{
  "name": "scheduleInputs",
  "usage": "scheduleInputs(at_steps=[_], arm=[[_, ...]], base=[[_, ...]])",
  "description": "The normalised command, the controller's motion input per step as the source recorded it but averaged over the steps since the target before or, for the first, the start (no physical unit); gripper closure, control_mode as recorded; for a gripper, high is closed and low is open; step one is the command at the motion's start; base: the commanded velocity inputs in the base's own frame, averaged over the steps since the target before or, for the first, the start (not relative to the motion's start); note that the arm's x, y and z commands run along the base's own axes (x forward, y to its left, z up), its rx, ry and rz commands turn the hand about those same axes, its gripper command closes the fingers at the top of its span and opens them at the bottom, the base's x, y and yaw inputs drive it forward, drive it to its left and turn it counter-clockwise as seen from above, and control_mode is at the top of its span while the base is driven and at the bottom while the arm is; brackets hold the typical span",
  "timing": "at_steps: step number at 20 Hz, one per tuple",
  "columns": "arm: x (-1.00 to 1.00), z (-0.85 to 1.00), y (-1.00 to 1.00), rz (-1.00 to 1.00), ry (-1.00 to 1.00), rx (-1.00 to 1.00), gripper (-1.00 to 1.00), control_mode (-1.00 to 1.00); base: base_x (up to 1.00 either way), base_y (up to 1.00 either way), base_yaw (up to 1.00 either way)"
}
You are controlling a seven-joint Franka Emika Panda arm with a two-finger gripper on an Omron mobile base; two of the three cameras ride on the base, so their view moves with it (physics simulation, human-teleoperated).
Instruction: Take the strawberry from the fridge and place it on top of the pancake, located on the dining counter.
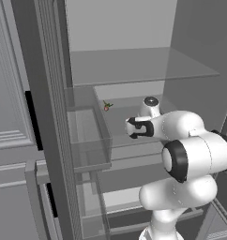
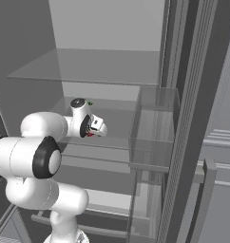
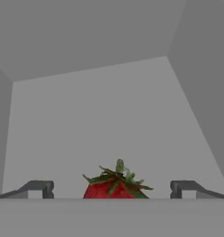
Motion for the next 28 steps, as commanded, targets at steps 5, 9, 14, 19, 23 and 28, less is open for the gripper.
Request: scheduleInputs(at_steps=[5,9,14,19,23,28], arm=[[0.00,-0.24,0.01,0.00,0.00,0.00,1.00,-1.00],[0.00,-0.15,0.00,0.00,0.00,0.00,1.00,-1.00],[-0.01,-0.05,0.00,0.00,0.00,0.00,1.00,-1.00],[-0.07,0.00,0.00,0.00,0.00,0.00,1.00,-1.00],[-0.42,0.11,-0.13,0.00,-0.02,0.00,1.00,-1.00],[-0.73,0.31,-0.08,0.00,-0.08,0.01,1.00,-1.00]], base=[[0.00,0.00,0.00],[0.00,0.00,0.00],[0.00,0.00,0.00],[0.00,0.00,0.00],[0.00,0.00,0.00],[0.00,0.00,0.00]])
